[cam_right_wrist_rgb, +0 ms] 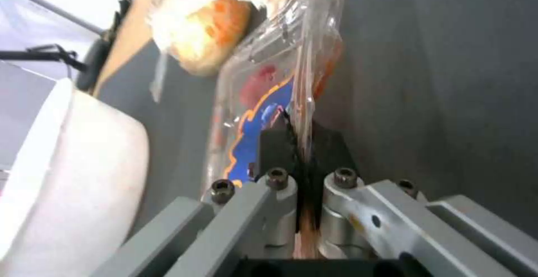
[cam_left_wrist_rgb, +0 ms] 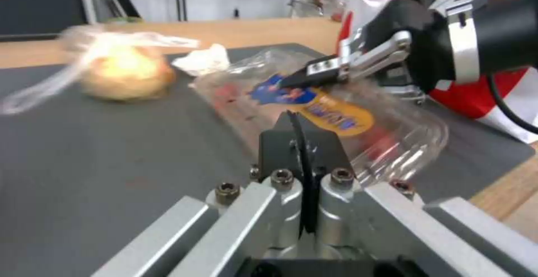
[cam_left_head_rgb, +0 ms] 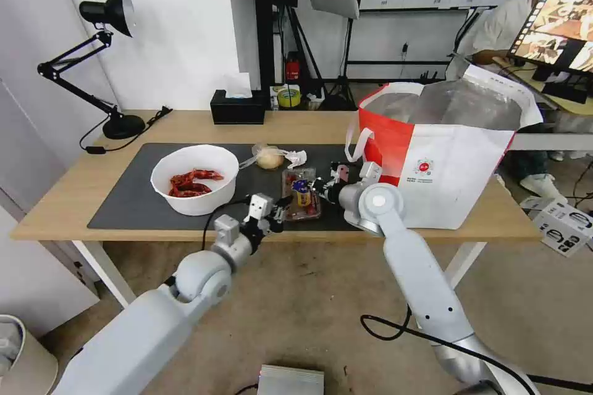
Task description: Pick up the trash from the table and place it into the takeout bag.
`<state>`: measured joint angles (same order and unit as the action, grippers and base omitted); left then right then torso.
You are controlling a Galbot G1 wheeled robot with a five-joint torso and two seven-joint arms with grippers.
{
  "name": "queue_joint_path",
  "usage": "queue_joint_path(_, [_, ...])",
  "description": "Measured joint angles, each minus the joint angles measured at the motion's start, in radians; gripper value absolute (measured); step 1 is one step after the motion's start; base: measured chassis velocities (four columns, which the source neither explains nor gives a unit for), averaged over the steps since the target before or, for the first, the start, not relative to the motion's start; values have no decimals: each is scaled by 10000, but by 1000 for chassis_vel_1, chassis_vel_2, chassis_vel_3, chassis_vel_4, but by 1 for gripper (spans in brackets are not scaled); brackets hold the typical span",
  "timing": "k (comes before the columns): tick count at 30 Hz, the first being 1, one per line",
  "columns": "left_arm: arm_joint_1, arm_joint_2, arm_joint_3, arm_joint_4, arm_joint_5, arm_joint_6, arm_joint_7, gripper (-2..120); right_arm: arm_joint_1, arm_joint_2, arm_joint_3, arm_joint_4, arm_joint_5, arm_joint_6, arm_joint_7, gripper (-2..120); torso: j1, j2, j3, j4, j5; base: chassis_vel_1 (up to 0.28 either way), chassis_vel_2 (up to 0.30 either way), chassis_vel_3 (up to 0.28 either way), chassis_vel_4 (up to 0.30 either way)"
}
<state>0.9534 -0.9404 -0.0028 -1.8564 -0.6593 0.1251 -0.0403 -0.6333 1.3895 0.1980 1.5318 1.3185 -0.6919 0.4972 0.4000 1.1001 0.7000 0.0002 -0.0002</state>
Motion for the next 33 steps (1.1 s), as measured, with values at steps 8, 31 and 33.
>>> queue_joint_path(8, [1443,130,-1129,-770,238,-460,-28,0,-490,-222,131,603,35,159,-618,0,0,0,0,-1,1,0,0,0,0])
queue_joint_path(31, [3014,-63,-2529,-1423,371,-788,-90,80,272,-1672,1520,3933,-388,1847,-2000,0,0,-1,0,-1,2,0,0,0,0])
queue_joint_path(33, [3063,-68,-2576,-1460,372,-790,-86,85,368,-1855,1639,3972,-456,1918,-1920,0,0,-1,0,-2,3,0,0,0,0])
